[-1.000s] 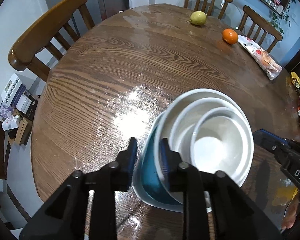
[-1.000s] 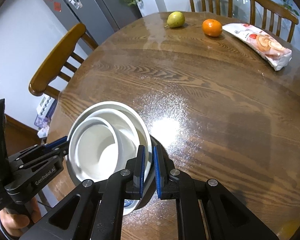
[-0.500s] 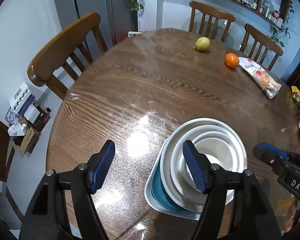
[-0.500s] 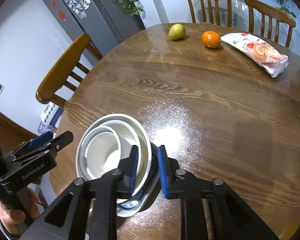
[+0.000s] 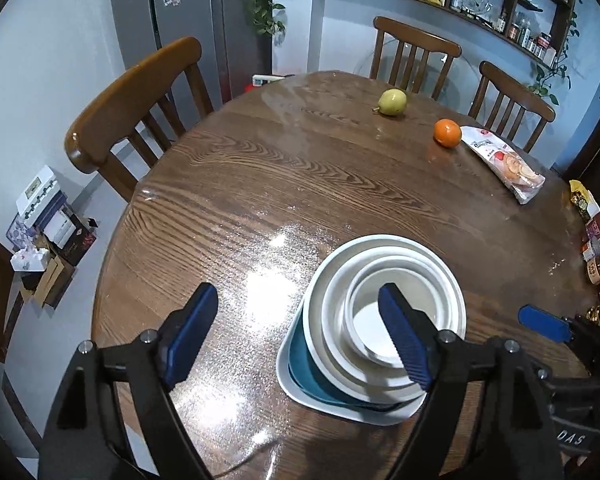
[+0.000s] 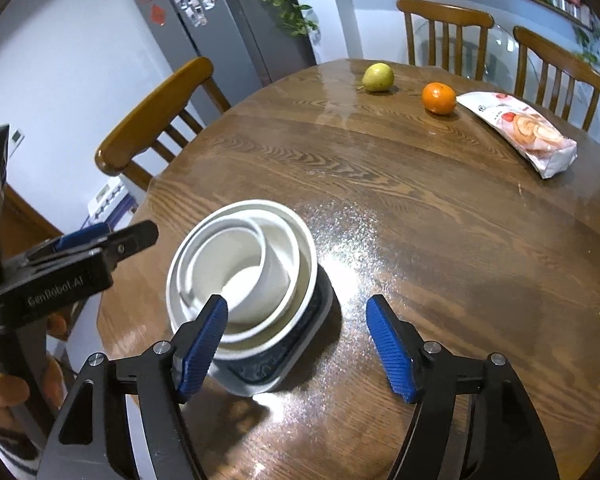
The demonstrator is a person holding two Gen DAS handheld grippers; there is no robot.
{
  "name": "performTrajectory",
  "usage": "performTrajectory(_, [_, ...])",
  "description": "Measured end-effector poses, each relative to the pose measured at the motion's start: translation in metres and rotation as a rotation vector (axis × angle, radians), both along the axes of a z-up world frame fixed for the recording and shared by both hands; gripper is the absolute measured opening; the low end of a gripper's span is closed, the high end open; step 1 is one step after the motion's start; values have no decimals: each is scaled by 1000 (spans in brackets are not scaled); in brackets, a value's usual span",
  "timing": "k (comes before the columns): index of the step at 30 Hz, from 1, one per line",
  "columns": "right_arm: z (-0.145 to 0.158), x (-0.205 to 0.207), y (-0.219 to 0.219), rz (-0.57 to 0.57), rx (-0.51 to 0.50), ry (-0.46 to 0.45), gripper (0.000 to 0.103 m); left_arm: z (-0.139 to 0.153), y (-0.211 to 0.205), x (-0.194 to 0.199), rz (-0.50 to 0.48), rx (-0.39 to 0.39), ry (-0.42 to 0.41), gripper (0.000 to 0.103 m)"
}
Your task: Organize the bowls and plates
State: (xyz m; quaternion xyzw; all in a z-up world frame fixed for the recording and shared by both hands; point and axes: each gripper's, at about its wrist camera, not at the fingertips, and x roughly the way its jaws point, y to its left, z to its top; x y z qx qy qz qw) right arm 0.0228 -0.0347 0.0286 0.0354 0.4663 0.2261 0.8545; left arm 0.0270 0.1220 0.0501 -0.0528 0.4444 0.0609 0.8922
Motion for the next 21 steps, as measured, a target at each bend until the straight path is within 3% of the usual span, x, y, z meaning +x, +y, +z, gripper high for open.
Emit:
performTrajectory(1, [0, -3, 0, 4, 0, -2, 79, 1, -1, -2, 1, -1, -1, 83])
performTrajectory(4, [-1, -10, -1, 19, -2, -9, 85, 3, -2, -9, 12, -2, -5, 102])
performTrajectory(21, [-4, -38, -3, 43, 2, -8, 85, 3, -21, -47, 18, 44, 18, 102])
